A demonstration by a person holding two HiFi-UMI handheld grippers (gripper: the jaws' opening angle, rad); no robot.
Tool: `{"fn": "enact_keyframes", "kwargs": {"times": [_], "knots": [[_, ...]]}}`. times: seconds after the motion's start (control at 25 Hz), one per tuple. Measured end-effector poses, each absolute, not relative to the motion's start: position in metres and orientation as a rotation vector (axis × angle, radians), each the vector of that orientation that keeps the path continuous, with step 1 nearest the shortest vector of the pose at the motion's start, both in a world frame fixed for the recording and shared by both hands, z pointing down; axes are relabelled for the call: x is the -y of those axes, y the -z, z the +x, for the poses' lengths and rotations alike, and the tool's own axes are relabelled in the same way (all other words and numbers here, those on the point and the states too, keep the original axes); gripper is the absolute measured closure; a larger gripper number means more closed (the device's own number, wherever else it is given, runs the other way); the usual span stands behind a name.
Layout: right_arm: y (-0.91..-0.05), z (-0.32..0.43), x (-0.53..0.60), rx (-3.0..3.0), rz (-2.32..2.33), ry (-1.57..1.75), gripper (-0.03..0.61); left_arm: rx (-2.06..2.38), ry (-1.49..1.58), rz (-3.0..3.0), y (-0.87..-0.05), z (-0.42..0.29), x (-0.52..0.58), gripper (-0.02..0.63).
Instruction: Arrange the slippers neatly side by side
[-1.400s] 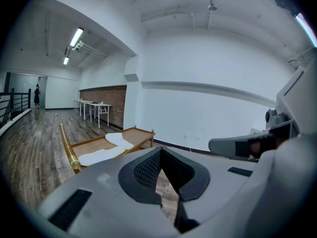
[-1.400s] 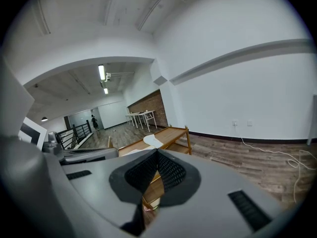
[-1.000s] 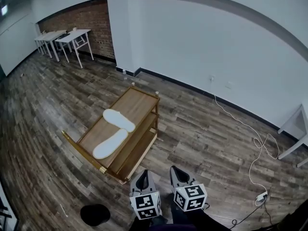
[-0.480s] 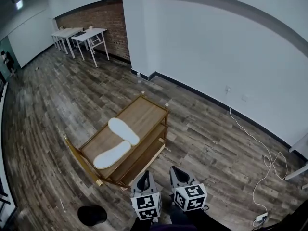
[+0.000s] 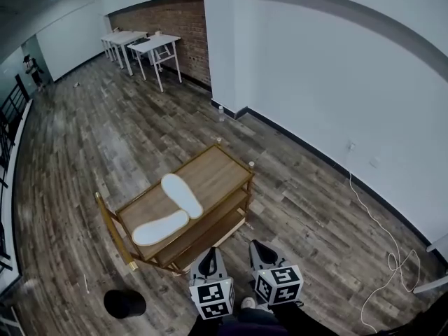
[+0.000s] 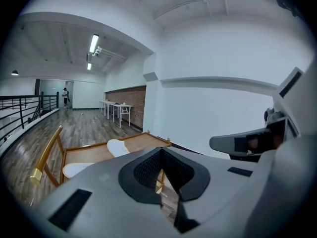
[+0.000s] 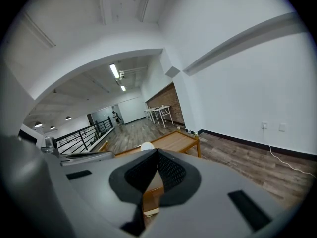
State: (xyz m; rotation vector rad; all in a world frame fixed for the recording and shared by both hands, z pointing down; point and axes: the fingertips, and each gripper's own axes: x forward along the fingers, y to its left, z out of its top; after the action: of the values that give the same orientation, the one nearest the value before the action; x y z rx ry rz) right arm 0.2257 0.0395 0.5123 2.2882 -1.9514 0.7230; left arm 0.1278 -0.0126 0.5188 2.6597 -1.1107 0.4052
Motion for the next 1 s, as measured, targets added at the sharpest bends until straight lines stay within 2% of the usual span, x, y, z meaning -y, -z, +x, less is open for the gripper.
{"fn": "enact_keyframes", "kwargs": {"times": [0.56,1.0], "knots": [[-0.519,0.217,0.0,2.097,2.133,-0.733,0.58,1.283,-0.403,2.547,-0.525,0.115,0.043,0.612],[-0.517,0.231,0.085,2.139,2.053,-0.723,0.58,1.337,-0.391,2.484,-0.527,0.126,0.125,0.614]]}}
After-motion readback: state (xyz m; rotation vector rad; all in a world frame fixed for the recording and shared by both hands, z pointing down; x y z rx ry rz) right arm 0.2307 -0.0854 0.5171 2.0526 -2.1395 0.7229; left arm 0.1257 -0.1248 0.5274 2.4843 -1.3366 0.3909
